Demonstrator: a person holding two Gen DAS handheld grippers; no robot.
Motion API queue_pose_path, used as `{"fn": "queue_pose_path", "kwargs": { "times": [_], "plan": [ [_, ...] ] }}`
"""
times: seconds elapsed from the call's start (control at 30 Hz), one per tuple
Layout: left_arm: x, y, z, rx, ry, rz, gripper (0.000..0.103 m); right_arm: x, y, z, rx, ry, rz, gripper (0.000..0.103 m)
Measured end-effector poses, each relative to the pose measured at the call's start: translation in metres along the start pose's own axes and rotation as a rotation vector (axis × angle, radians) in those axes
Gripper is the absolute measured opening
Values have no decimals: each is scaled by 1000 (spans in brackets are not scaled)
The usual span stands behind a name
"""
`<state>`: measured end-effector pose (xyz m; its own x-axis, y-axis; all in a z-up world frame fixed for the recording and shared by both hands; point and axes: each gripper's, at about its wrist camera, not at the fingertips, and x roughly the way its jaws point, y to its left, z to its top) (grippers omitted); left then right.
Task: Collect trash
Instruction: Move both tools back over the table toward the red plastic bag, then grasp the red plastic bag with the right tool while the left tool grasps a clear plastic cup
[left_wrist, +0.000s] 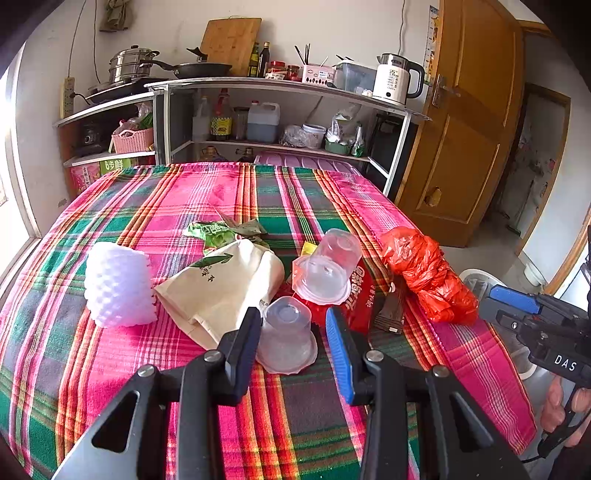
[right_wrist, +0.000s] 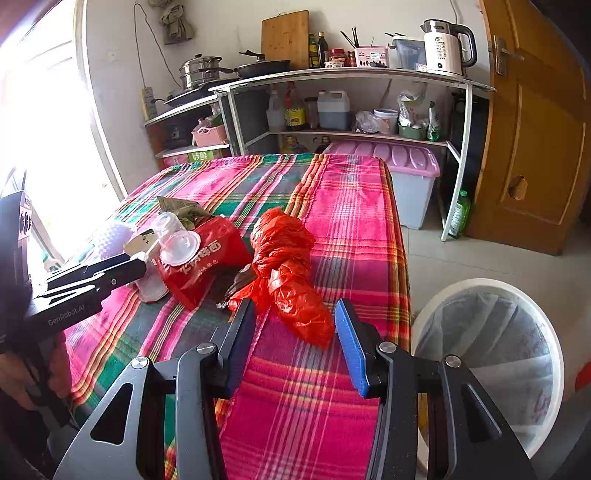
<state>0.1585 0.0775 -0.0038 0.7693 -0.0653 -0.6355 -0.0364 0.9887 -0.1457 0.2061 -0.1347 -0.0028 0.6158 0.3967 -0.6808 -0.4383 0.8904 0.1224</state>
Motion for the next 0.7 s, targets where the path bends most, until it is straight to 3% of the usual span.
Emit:
{"fn": "queue_pose_path", "kwargs": {
  "times": [0.37, 0.47, 0.7],
  "plan": [
    [19, 3, 2, -27, 72, -12, 38, 43, -8, 7, 26, 103, 42, 46],
    [21, 4, 2, -34, 80, -17, 33, 46, -8, 6, 26, 114, 58, 32],
    [11, 4, 0, -48, 54, -14, 32, 33, -4, -1, 28, 94, 64, 26]
  ]
}}
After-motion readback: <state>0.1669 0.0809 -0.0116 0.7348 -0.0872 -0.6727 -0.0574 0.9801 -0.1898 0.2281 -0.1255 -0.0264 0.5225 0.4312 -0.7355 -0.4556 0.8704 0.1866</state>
